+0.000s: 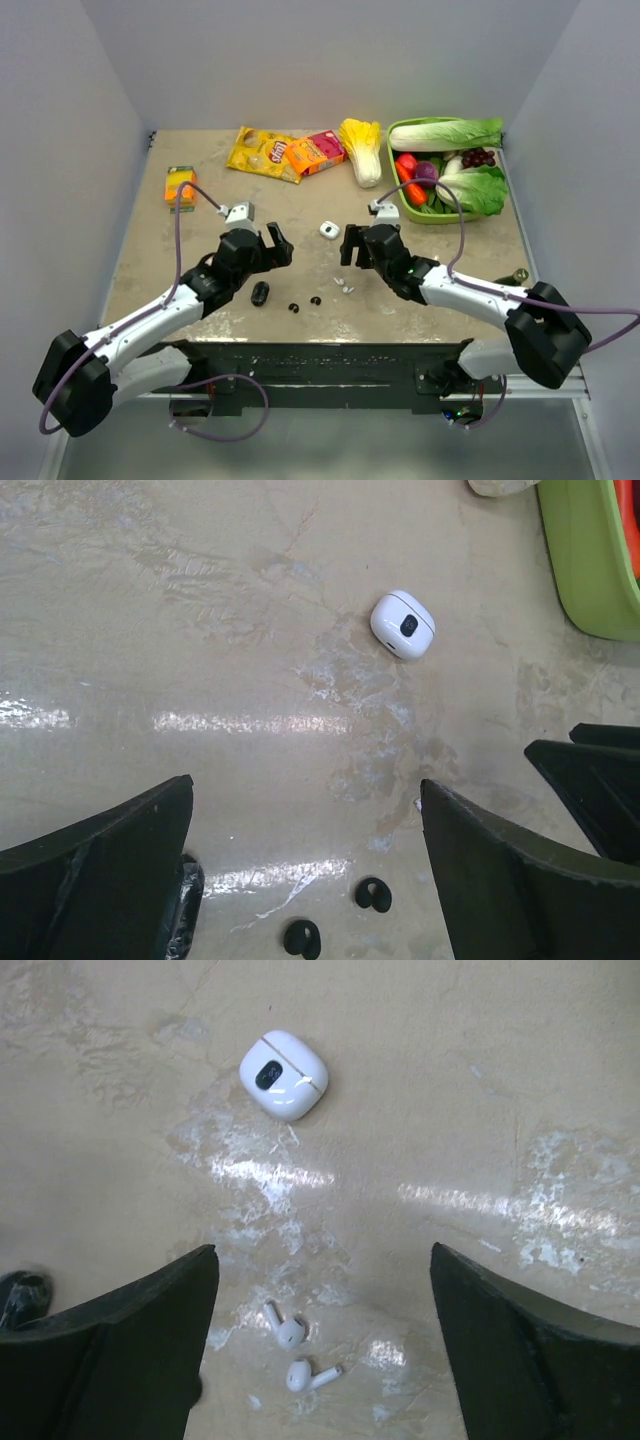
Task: Insert the wireless bluetooth earbuds into the charging case
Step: Pick up the charging case at the center of the board.
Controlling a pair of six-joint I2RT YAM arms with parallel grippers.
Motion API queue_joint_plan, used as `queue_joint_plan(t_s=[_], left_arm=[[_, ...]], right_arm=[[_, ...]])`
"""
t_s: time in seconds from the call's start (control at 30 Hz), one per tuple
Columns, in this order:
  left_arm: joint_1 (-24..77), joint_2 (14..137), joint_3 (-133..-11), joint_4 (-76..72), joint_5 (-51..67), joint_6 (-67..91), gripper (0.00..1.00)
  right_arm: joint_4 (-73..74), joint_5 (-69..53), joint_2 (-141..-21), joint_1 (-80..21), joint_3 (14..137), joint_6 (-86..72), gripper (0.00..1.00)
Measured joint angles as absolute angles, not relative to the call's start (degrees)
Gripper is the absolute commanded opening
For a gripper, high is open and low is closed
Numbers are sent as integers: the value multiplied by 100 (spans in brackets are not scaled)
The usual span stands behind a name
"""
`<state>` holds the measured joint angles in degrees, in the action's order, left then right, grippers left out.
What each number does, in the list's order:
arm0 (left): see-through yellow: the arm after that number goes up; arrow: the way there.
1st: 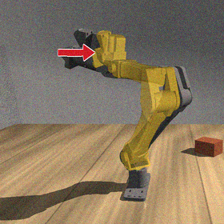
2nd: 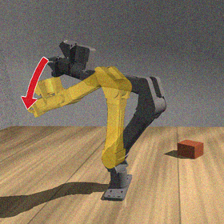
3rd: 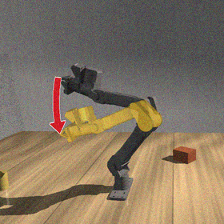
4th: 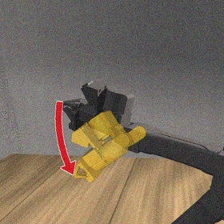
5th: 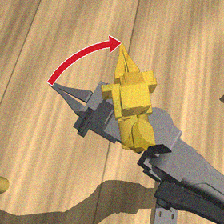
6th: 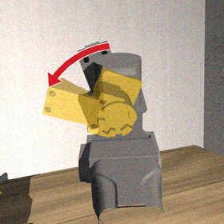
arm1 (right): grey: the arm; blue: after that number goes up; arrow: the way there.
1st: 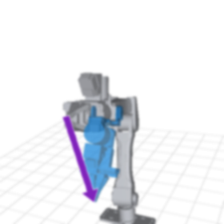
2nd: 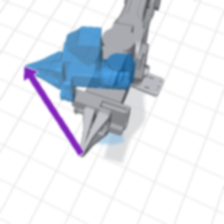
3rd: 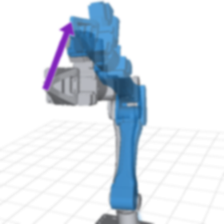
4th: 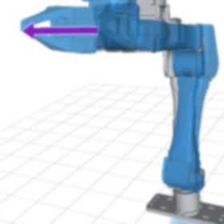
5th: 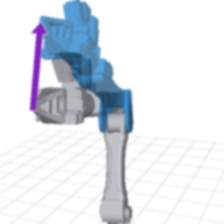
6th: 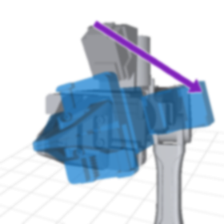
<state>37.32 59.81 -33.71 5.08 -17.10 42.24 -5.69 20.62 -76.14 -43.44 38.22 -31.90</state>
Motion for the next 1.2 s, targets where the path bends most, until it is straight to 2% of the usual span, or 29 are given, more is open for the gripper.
queue_joint_plan(t_s=[0.03,0.07,0.1,0.13,0.37,1.2], left_arm=[[3732,5953,-3336,460,-1704,4241,97],[3732,5905,-3293,427,-1684,4246,96],[3732,5846,-3249,416,-1664,4246,95],[3732,5795,-3210,405,-1664,4248,88],[3732,5623,-3129,666,-1774,4263,80],[3732,5142,-2849,781,-1514,4064,78]], right_arm=[[-563,2123,-7677,-4344,3881,-3175,67],[-565,2196,-7789,-4344,3975,-3190,53],[-565,2259,-7944,-4342,4088,-3188,46],[-574,2307,-8119,-4338,4198,-3170,42],[-593,2351,-9282,-4287,4888,-3092,18],[-561,2303,-11098,-3776,6370,-2668,23]])
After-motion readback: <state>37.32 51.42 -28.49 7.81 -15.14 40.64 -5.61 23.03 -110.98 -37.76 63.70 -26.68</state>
